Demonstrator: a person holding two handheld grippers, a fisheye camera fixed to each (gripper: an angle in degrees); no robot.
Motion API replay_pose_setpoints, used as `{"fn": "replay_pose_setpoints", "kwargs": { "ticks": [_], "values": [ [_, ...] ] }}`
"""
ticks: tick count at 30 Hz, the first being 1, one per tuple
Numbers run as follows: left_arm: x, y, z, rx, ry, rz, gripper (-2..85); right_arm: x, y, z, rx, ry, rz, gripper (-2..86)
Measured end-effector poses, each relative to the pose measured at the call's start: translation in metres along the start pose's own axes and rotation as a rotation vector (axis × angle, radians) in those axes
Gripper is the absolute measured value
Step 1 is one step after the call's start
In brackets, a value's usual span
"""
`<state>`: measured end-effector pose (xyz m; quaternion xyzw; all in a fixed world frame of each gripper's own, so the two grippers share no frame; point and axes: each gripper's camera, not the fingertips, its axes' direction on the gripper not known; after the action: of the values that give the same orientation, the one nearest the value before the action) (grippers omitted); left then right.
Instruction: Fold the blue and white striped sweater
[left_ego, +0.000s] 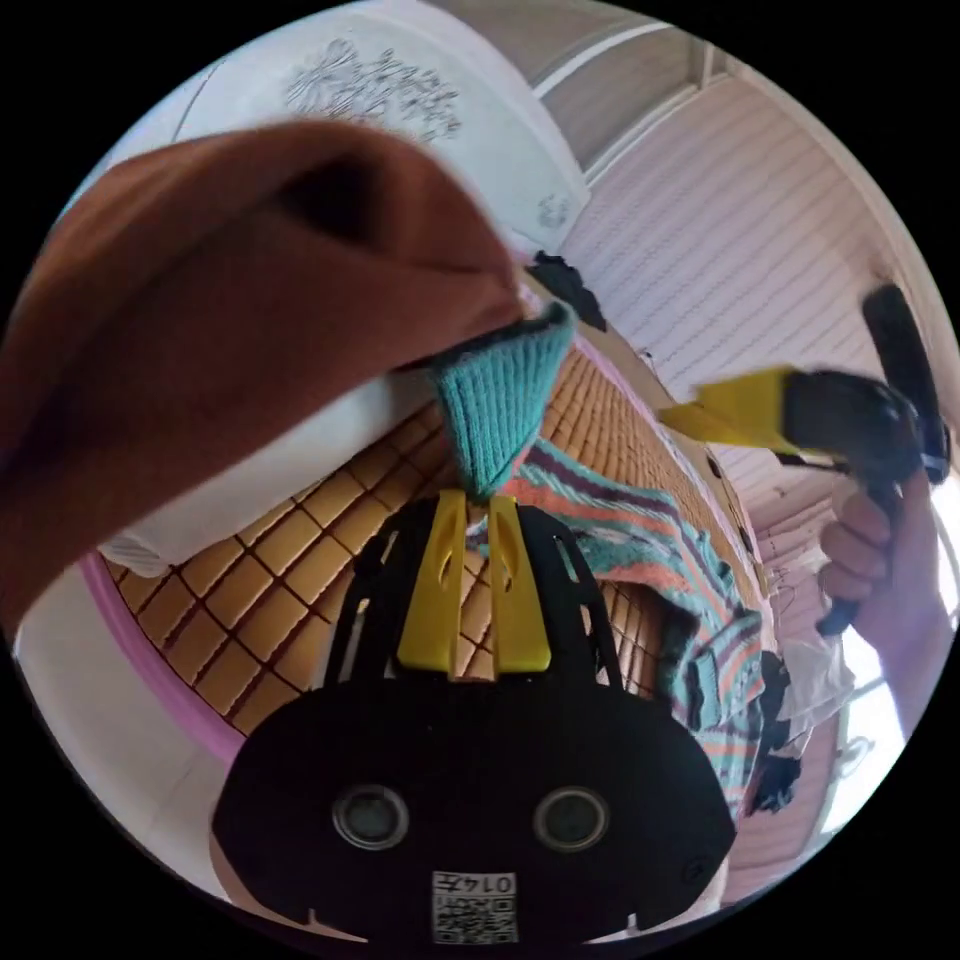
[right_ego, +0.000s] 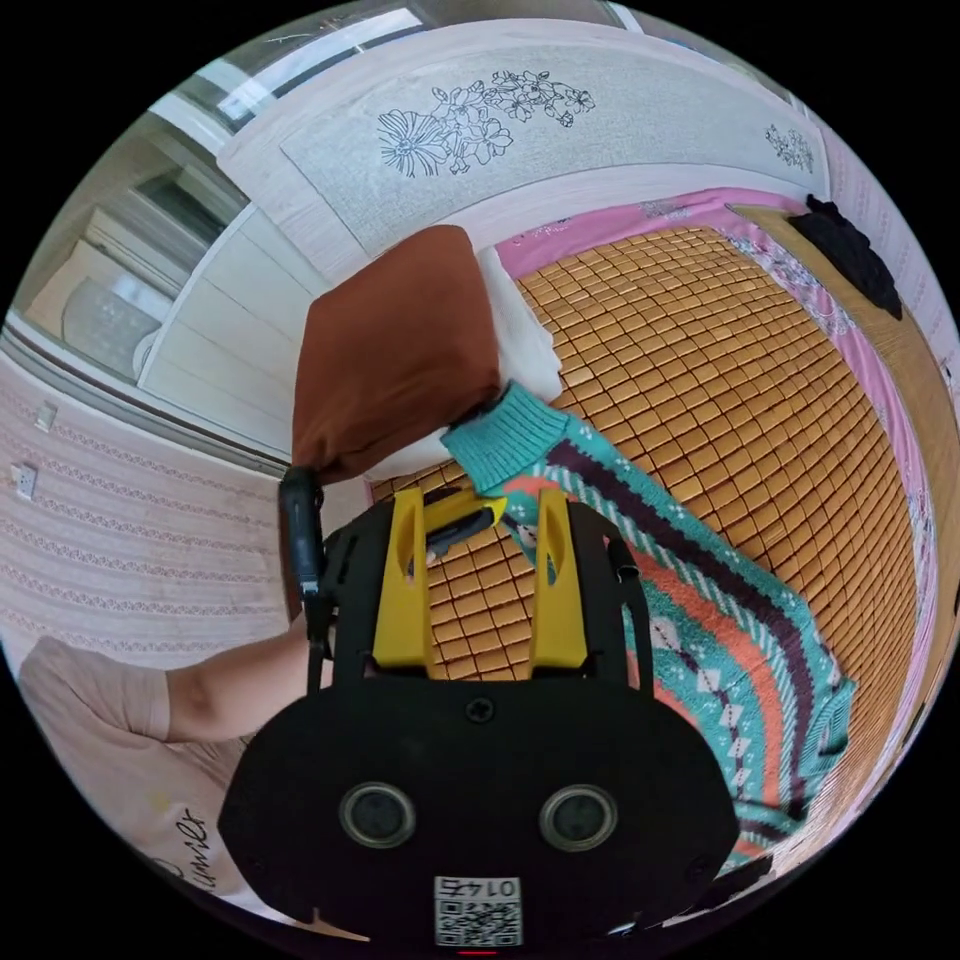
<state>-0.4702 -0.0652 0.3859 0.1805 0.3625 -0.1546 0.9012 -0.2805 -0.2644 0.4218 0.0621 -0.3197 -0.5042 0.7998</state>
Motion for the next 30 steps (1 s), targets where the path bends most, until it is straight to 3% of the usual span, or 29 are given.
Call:
{"fn": "replay_pose_setpoints", "kwargs": {
  "ticks": [5, 8, 11, 15, 17, 19, 21, 25, 30],
  "values": [
    [0.065, 0.022, -0.018, 0.01, 0.084, 0.31, 3.8, 0.019, 0.012, 0.009, -0.13, 0.08, 0.086, 17.0],
    [0.095, 0.033, -0.022, -0.032, 0.117, 0.415, 3.9, 0.035, 0.042, -0.019, -0.102, 0.096, 0.15, 10.7],
    [0.12, 0.034, -0.035, -0.009, 0.199, 0.483, 4.2, 0.053, 0.085, -0.079, 0.016, 0.096, 0.174, 7.7],
    [0.176, 0.023, -0.069, 0.127, 0.37, 0.603, 5.8, 0.077, 0.196, -0.22, 0.42, -0.008, 0.255, 7.4],
    [0.194, 0.021, -0.079, 0.149, 0.472, 0.633, 6.3, 0.076, 0.266, -0.275, 0.567, 0.058, 0.292, 7.6],
    [0.209, 0.022, -0.074, 0.059, 0.493, 0.631, 6.4, 0.087, 0.369, -0.31, 0.638, 0.192, 0.444, 8.3],
    [0.213, 0.028, -0.058, -0.021, 0.476, 0.628, 6.5, 0.106, 0.446, -0.304, 0.599, 0.265, 0.591, 9.7],
    [0.214, 0.034, -0.011, -0.284, 0.437, 0.561, 8.1, 0.156, 0.599, -0.242, 0.274, 0.21, 1.038, 12.3],
    [0.231, 0.02, 0.027, -0.365, 0.319, 0.635, 8.2, 0.166, 0.664, -0.23, 0.281, 0.214, 1.125, 12.1]
  ]
}}
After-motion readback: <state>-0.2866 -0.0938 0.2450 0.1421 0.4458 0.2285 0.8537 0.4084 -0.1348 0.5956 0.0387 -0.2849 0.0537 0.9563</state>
